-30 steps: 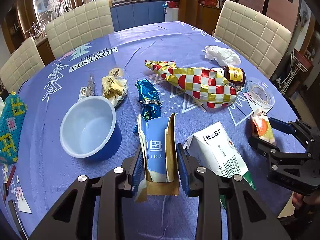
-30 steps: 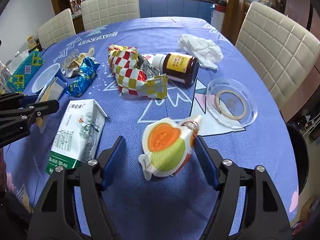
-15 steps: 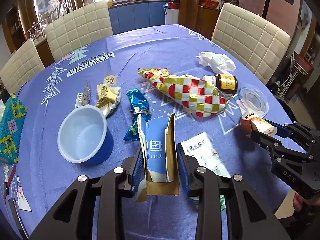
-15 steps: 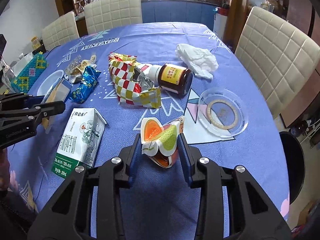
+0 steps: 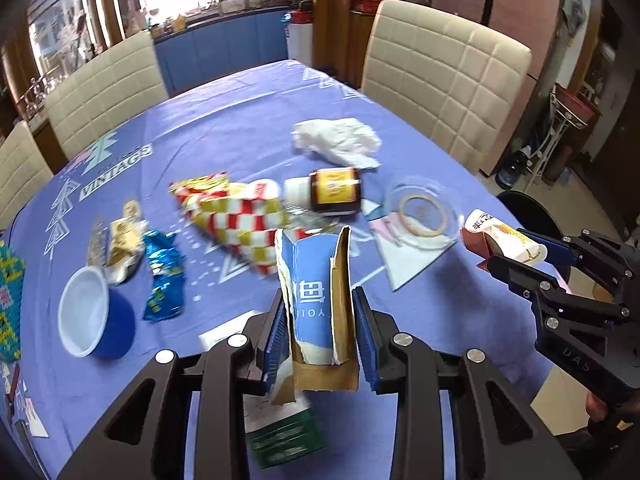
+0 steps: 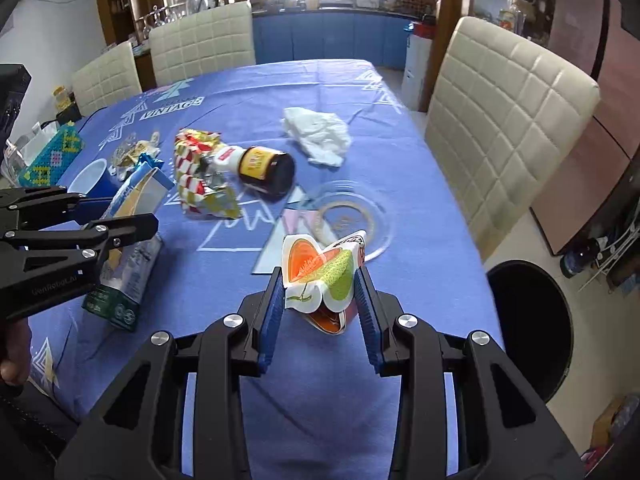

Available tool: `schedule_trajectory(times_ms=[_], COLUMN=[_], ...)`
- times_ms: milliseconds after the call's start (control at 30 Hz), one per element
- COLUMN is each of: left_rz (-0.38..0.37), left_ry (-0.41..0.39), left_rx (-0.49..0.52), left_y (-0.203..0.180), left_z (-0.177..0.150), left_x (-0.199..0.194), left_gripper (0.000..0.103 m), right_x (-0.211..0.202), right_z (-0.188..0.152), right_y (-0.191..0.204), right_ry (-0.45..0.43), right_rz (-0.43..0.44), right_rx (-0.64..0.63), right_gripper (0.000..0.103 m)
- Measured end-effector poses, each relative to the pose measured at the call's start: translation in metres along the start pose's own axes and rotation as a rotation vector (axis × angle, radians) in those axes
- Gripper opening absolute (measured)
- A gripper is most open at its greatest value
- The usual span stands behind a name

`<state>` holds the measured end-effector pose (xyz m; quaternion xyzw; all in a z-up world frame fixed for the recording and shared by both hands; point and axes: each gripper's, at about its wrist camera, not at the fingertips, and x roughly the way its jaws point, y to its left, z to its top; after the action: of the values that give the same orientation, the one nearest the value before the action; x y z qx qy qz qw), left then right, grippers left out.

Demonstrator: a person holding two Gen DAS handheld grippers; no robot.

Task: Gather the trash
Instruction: 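Lift both held items and carry them toward the black trash bin, then open the right tool over the bin while the left tool releases the wrapper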

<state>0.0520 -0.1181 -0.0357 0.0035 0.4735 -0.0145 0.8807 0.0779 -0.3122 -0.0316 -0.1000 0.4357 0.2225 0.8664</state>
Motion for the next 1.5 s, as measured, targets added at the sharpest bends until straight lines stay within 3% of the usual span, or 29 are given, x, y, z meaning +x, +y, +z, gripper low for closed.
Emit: schedule_trajectory(times_ms=[867,967,1033,1300,1500], left_rz=[-0.177,-0.182,-0.186,-0.210,-0.249], left_ry=[-0.016,-0.015,-0.015,-0.014,-0.026], left_rx=[0.322,0.348,0.362,0.398,0.452], left_y=[-0.205,-0.219,-0.227,-0.253,-0.284], left_z=[0.081,0.086,0.089,0.100,0.104], left_x=[0.043,0.047,0.048,0.052,0.052], left_gripper=[0.031,0.032,0.032,0.033,0.033], right_x=[-0.047,-0.045,-0.043,-0.049,-0.057], right_z=[-0.038,-0.041,-0.041,-0.049,-0.061], right_y=[-0.174,-0.184,-0.188,-0.211,-0.228], right_ry=[-0.059,-0.050,-0.043,-0.072,-0.071], right_rz=[-0.201,-0.221,-0.244,-0.311,-0.355], right_rx=[0.248,0.255,0.257,0.299,0.346], right_gripper=[0.038,0.042,0.051,0.068,0.070])
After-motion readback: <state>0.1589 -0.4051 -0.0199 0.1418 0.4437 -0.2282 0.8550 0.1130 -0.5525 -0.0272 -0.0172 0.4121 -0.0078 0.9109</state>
